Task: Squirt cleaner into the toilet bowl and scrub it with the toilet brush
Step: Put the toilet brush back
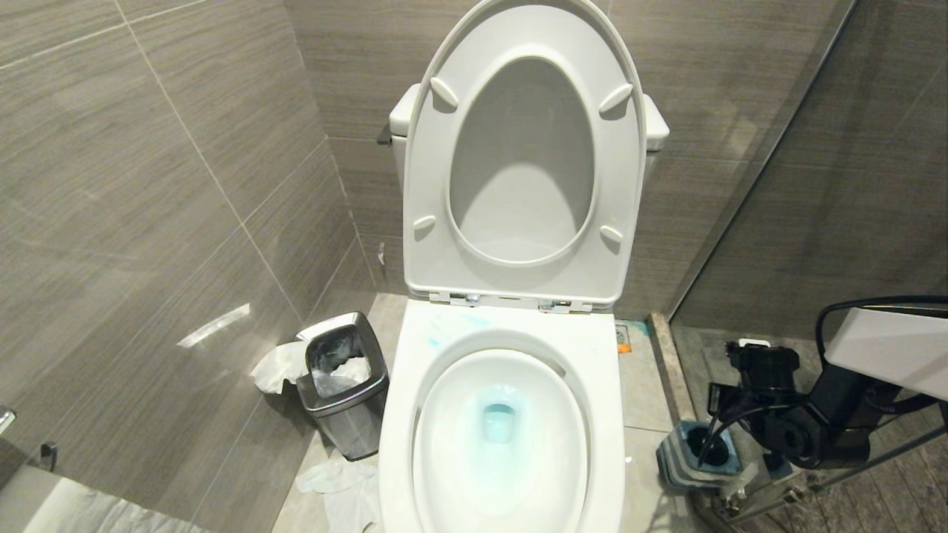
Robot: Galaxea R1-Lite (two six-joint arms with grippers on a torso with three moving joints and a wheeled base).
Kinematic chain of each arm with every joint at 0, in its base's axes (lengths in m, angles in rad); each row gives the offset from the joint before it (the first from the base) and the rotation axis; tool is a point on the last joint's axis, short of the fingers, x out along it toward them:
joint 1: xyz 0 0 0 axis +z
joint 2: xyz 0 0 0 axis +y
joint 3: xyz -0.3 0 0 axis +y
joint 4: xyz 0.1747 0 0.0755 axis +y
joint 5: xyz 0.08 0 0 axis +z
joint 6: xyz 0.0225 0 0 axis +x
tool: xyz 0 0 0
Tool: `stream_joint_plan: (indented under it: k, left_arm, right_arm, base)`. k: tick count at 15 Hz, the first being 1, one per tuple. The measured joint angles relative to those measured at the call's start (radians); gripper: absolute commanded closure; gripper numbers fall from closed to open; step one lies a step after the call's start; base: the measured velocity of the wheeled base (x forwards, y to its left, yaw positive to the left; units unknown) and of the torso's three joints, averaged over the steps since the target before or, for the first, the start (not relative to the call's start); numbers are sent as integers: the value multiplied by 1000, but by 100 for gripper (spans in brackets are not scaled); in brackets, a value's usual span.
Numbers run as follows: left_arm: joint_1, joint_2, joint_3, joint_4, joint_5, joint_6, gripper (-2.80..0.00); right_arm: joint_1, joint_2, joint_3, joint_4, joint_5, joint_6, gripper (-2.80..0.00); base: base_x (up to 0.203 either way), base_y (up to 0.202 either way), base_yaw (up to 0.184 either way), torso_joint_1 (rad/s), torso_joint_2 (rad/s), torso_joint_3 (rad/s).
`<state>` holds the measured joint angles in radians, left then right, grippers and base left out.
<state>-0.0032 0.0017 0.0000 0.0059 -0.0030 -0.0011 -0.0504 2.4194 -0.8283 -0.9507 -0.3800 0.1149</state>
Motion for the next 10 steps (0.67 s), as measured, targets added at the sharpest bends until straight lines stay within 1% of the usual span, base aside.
stream_joint_plan:
  k: [7, 10]
  left_arm:
    - [0, 0, 0, 0, 0, 0, 0]
    - [0, 0, 0, 0, 0, 0, 0]
  right_arm:
    - [0, -19, 28, 1, 3, 0, -280]
    - [0, -54, 64, 3, 8, 0, -280]
  base:
    - [0, 0, 0, 0, 0, 0]
    - [0, 0, 0, 0, 0, 0]
